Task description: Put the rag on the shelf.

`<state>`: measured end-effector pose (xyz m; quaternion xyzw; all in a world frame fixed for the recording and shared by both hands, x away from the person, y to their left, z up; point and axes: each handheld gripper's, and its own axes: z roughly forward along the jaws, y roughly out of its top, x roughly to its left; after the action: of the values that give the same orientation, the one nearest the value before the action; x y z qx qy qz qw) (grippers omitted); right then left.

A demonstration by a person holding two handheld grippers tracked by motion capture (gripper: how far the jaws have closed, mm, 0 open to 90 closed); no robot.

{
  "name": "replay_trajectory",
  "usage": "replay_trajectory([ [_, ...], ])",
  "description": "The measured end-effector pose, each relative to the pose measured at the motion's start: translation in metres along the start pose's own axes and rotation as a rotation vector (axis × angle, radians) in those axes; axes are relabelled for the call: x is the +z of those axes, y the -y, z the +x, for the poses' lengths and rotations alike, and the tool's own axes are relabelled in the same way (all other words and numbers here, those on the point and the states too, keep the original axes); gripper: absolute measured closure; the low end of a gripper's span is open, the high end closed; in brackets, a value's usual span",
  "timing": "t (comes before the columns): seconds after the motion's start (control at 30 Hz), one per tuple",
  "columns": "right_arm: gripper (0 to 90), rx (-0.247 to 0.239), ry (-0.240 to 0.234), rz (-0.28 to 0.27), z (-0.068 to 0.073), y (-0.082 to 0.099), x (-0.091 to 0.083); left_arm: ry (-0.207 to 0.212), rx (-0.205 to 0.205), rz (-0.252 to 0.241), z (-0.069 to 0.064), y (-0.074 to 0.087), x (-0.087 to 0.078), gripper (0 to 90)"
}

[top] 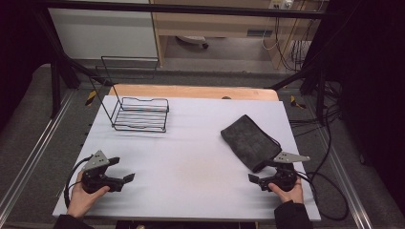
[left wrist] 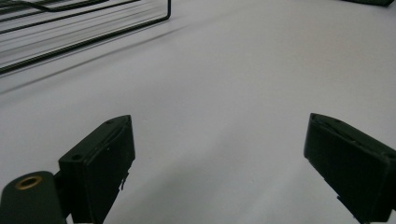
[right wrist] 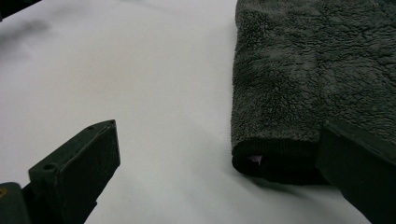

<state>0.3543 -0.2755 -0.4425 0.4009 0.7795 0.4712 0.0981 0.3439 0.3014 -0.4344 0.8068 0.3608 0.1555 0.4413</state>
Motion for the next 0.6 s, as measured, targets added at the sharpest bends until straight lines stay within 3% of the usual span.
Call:
replay_trajectory([
  [0.33, 1.7, -0.003, 0.017, 0.012, 0.0011, 0.0007, 0.0007, -0.003, -0.004, 0.004, 0.0000, 0.0018, 0.0012, 8.7],
  [0.6, 7.9, -0.025, 0.079, 0.016, 0.0030, -0.0060, 0.0026, -0.006, -0.004, 0.011, -0.0018, 0.0019, 0.0026, 8.5],
])
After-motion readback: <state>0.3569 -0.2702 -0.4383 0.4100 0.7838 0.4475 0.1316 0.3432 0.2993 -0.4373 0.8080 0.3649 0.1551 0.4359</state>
